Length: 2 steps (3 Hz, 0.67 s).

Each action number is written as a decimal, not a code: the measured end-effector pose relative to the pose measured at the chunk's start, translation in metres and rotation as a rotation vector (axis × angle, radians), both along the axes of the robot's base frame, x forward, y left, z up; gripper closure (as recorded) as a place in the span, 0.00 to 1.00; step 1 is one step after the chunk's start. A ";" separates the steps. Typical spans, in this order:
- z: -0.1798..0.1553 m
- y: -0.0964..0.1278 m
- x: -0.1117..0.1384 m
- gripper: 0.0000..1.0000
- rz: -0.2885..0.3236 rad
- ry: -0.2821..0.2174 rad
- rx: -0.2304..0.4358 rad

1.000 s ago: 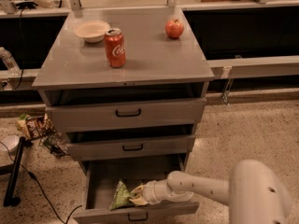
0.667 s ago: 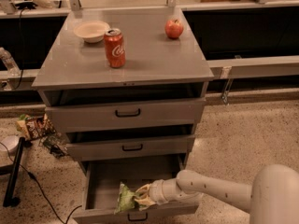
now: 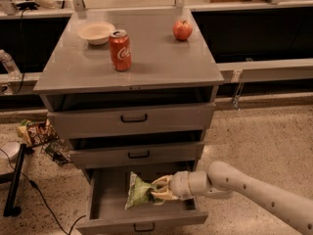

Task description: Pick green jalapeno chip bag from bottom drawer and place on counter

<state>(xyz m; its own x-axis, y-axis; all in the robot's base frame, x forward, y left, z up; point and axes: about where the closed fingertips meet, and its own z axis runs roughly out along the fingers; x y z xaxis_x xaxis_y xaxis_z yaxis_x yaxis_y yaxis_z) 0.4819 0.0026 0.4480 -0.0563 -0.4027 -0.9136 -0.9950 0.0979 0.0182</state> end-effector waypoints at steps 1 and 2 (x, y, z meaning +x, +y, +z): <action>0.067 -0.015 0.018 1.00 0.023 -0.011 0.060; 0.078 -0.014 0.005 1.00 0.085 0.006 0.085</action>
Offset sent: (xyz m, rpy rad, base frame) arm 0.0170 -0.0135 0.0594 0.0509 -0.0122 0.0148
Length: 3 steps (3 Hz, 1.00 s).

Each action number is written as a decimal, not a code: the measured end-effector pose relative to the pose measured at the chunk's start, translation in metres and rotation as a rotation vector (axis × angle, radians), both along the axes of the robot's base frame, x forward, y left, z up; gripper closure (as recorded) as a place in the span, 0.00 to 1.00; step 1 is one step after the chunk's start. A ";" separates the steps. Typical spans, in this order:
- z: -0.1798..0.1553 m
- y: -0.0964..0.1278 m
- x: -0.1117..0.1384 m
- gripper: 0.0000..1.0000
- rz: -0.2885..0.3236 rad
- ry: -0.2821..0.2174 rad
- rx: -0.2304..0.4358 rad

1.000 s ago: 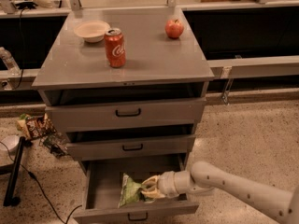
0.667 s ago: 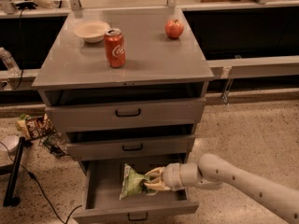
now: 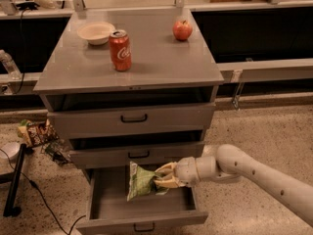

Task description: Pick green jalapeno chip bag from bottom drawer and place on counter

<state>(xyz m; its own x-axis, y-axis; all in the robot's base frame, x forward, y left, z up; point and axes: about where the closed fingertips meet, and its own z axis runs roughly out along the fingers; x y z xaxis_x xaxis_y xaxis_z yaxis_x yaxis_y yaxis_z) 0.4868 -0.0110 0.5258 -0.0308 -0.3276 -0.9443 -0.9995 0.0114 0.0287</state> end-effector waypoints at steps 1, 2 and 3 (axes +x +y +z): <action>0.000 0.000 0.000 1.00 0.000 0.000 0.000; 0.060 -0.011 -0.002 1.00 0.005 -0.086 0.009; 0.183 -0.025 -0.006 1.00 0.031 -0.218 0.004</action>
Offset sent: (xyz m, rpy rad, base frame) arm -0.0074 -0.0513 0.2596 0.0356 -0.3735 0.0147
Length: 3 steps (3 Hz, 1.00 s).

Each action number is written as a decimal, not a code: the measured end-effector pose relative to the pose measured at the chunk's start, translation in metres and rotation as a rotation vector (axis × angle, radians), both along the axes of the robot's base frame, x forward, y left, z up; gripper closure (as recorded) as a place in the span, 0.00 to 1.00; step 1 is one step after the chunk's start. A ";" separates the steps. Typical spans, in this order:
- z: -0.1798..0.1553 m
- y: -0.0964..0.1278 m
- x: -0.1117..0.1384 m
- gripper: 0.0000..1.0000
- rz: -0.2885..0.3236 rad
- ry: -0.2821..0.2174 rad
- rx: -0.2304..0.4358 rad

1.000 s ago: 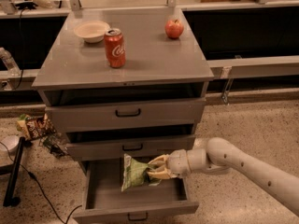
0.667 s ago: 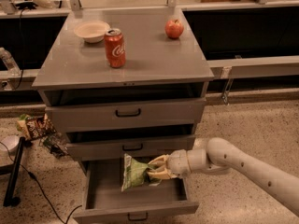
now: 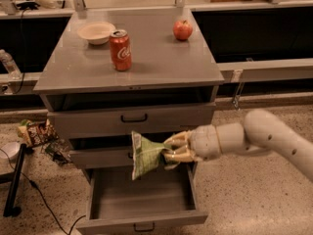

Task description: Pick green jalapeno chip bag from bottom drawer and place on counter

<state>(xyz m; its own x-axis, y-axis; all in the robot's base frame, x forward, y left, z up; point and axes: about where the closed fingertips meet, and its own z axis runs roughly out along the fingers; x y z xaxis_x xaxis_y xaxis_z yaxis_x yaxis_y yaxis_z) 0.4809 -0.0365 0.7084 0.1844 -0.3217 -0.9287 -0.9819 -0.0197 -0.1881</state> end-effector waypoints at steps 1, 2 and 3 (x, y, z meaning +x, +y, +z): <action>0.129 -0.010 0.002 1.00 0.000 -0.121 -0.017; 0.211 -0.016 0.009 1.00 -0.015 -0.237 0.004; 0.219 -0.019 0.012 1.00 -0.024 -0.253 0.008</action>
Offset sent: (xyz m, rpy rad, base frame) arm 0.0169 -0.0278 0.3026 0.0259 -0.3649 -0.0412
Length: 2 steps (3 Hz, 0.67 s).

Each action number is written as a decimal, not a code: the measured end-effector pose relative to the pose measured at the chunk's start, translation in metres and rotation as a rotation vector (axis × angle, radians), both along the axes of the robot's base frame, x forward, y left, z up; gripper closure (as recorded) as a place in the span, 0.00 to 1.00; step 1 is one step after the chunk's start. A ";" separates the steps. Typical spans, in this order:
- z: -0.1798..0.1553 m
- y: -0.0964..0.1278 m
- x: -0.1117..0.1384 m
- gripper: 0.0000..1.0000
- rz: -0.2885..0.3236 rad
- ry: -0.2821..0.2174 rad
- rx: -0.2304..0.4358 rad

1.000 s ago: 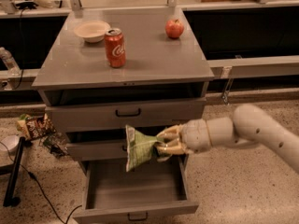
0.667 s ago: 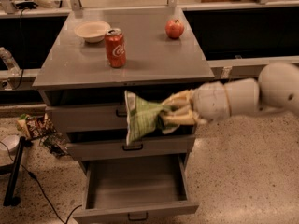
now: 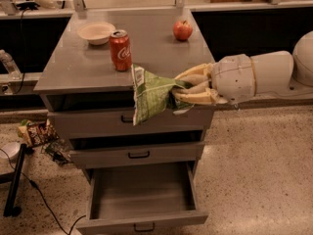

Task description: Pick green jalapeno chip bag from bottom drawer and place on counter

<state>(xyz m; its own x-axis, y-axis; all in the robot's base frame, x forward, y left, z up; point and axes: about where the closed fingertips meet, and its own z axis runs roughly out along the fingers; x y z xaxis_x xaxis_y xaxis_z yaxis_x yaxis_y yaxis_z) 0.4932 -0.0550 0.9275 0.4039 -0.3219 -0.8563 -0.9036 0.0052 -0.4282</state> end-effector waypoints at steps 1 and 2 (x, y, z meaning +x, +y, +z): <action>0.004 -0.014 0.033 1.00 -0.054 -0.066 -0.051; 0.025 -0.028 0.071 1.00 -0.100 -0.143 -0.070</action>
Offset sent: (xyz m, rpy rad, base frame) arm 0.1170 -0.0524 0.0539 -0.0902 -0.2374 -0.1675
